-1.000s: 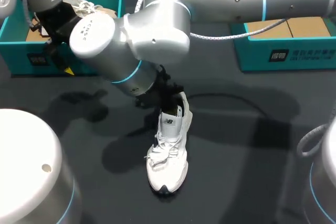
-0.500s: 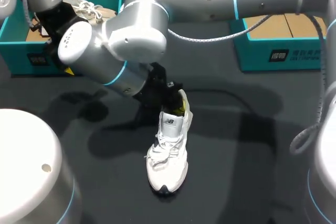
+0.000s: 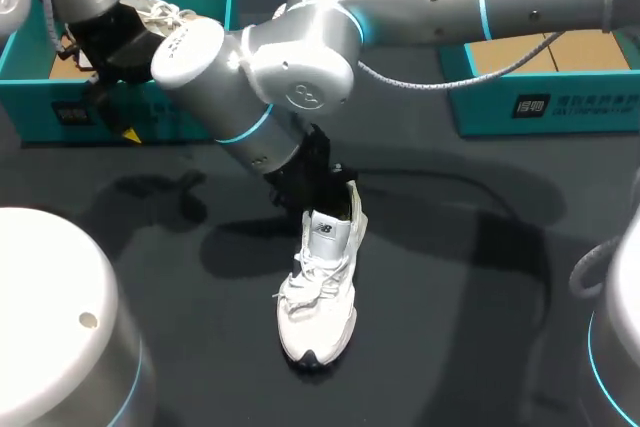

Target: Take the shoe out of the shoebox, open the shoe tongue, remove and reinsert the insole, then place the shoe into the shoebox

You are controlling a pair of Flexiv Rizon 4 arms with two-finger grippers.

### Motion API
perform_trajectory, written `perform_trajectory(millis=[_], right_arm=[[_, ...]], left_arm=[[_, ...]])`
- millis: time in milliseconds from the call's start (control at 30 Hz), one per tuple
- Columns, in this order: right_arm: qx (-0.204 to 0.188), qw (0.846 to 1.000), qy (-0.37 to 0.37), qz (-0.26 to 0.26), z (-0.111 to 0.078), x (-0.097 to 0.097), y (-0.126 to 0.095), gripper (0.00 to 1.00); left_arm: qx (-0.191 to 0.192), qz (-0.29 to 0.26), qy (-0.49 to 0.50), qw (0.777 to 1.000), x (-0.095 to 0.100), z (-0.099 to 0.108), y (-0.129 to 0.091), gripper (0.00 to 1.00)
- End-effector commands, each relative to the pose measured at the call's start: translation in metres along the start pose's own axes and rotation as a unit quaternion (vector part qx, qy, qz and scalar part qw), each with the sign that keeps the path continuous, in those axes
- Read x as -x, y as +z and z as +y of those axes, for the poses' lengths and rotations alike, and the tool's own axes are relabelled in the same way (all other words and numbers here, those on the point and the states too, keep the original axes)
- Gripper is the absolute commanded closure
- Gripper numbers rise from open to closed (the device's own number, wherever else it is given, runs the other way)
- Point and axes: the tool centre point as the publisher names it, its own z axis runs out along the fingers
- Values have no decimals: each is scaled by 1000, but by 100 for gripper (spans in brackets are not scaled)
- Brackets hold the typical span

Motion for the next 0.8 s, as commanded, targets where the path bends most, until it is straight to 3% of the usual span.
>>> perform_trajectory(millis=[33,267,467,800], right_arm=[[16,985,157,63,-15,-3,13,100],[54,981,145,115,-16,11,-26,100],[85,975,149,139,-7,21,-45,100],[117,973,147,134,7,15,-41,100]], left_arm=[[1,1,0,1000,0,0,0,0],[1,1,0,1000,0,0,0,0],[1,1,0,1000,0,0,0,0],[1,1,0,1000,0,0,0,0]])
